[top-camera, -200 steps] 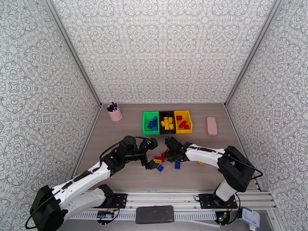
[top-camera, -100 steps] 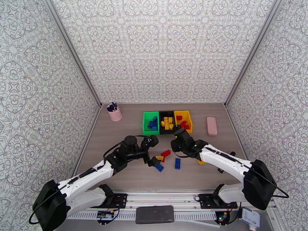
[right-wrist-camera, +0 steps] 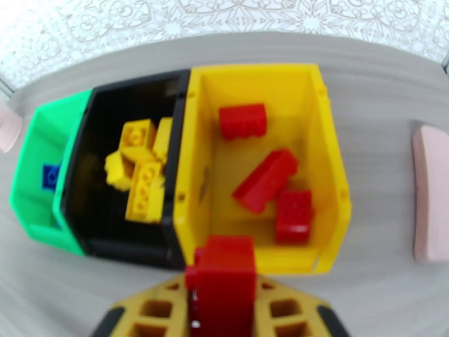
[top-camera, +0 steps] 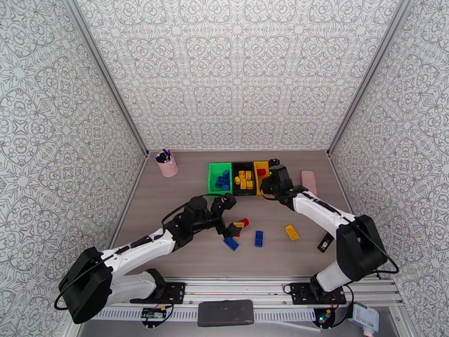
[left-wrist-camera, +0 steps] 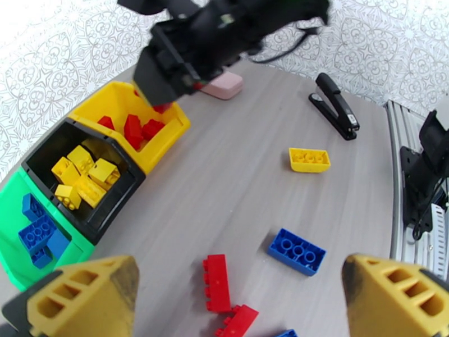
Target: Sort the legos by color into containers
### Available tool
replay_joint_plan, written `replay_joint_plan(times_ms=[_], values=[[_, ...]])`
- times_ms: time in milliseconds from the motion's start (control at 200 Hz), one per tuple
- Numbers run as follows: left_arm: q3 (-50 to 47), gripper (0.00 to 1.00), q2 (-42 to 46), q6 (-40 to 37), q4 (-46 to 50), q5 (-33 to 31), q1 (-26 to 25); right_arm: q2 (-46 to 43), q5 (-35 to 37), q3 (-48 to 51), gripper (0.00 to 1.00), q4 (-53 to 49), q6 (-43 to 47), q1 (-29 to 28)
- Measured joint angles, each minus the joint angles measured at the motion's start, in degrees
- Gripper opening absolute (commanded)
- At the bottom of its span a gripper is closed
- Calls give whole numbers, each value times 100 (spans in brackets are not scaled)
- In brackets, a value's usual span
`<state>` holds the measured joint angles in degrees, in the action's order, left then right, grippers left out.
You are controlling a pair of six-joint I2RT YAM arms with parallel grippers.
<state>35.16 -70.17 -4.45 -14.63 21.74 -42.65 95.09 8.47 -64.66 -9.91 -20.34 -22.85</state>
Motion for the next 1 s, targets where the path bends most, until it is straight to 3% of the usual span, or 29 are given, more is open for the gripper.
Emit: replay_joint_plan(times_ms=[340, 475, 610, 740, 1000], values=[[0, 99, 114, 20, 26, -212, -66, 1567, -190, -1384, 19, 258, 542, 297], [0, 100, 129, 17, 28, -236, -66, 1792, -188, -1526, 26, 330, 723, 337], [0, 100, 129, 20, 48, -256, -70, 1784, -210, -1561, 43, 352, 831, 348], [0, 100, 144, 26, 52, -297, -72, 1578, -304, -1534, 54, 348, 901, 348], [28, 99, 90, 205, 138, -890, -98, 39, -546, -728, 77, 551, 1036, 348]])
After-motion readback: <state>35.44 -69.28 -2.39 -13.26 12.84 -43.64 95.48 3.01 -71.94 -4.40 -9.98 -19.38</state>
